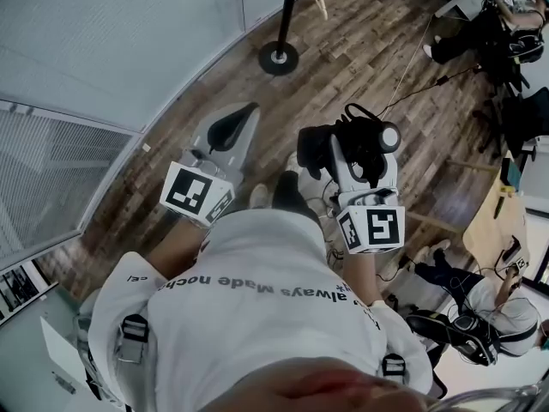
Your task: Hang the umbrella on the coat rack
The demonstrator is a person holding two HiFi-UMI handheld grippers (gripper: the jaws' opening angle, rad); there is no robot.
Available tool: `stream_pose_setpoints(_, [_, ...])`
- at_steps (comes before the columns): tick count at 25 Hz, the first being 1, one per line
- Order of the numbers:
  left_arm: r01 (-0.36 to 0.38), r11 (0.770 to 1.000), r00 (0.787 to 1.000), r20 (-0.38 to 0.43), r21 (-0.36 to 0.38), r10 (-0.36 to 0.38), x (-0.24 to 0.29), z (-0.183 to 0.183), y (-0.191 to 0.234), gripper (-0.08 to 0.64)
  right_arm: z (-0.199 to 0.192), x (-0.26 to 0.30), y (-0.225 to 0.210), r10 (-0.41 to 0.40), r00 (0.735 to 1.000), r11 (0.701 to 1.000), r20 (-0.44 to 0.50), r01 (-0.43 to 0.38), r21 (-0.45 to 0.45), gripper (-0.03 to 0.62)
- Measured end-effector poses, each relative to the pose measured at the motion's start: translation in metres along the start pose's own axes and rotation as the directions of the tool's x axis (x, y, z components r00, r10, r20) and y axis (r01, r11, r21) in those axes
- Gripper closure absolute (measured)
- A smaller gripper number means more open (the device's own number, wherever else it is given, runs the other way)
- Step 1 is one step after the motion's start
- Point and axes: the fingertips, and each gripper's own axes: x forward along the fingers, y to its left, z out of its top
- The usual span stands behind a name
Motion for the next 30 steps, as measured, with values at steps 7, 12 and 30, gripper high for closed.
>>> stream_pose_setpoints(7, [-0.012,1.0,1.0,-0.002,0.006,0.012,0.068,-0.009,0.023,0.558,-0.006,0.052,-0.054,0.01,1.0,1.0,0.008,-0.01,-0.003,0.359])
stream_pose_setpoints(12, [-0.017,1.0,1.0,-0.004,0.016,0.017,0.129,-0.002,0.025,0.56,0.007,0.077,-0.108,0.019,1.0,1.0,0.021,-0.018,-0.013,0.359])
stream_pose_setpoints(30, [-0.07,0.998,0.997,-0.041,0.003,0.07,0.304,-0.008,0.046,0.558,0.015,0.162,-0.27,0.052,0.999,0.999,0.005,-0.052,-0.016,0.359])
